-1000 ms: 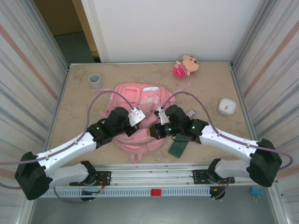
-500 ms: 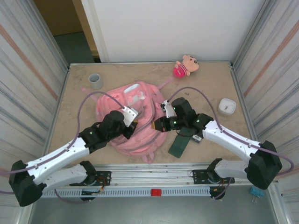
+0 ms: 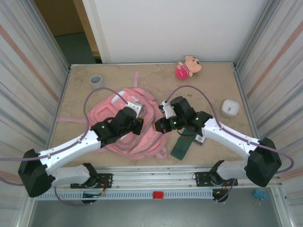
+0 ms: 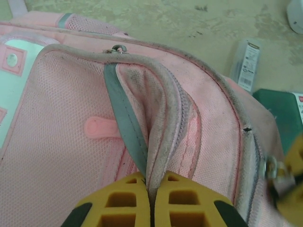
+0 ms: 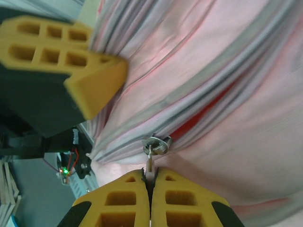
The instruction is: Pack the student bag
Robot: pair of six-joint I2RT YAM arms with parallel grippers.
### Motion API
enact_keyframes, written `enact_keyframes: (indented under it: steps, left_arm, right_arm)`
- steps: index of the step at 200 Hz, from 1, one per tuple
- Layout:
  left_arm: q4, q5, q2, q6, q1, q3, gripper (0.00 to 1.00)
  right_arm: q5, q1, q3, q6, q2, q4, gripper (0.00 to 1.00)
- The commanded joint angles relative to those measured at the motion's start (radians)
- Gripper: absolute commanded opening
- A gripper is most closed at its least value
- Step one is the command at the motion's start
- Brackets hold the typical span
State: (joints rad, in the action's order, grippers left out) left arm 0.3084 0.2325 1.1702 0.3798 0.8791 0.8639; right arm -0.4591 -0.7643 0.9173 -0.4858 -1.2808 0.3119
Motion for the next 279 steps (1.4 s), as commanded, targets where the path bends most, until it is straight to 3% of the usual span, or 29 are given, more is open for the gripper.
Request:
enact_keyframes:
  steps: [1, 57, 116, 165, 192, 228, 279]
  left_arm:
    - [-0.077, 0.171, 0.031, 0.088, -0.032, 0.087, 0.0]
    - [-0.178, 0.128, 0.055, 0.187, -0.09, 0.063, 0.0]
    - [-0.235, 0.054, 0.072, 0.157, -0.104, 0.084, 0.0]
    - [-0.246, 0.012, 0.007, 0.012, -0.111, 0.041, 0.0]
    - [-0.327, -0.139, -0.047, -0.178, -0.13, -0.027, 0.0]
    - [-0.307, -0.384, -0.088, -0.454, -0.154, -0.046, 0.0]
    - [-0.264, -0.571, -0.079, -0.622, -0.154, -0.021, 0.0]
  right_arm:
    - [-0.045, -0.048, 0.014, -0.008, 0.028, 0.033, 0.0]
    - [0.002, -0.155, -0.043, -0.174, 0.028, -0.076, 0.0]
    - [0.086, -0.245, -0.072, -0.284, 0.002, -0.17, 0.0]
    - [0.155, -0.176, -0.071, -0.229, 0.173, -0.055, 0.44]
    - [0.121, -0.079, -0.127, -0.286, 0.283, -0.14, 0.66]
    - [0.097, -0.014, -0.16, -0.42, 0.265, -0.275, 0.74]
    - [0.128, -0.004, -0.197, -0.584, 0.156, -0.443, 0.74]
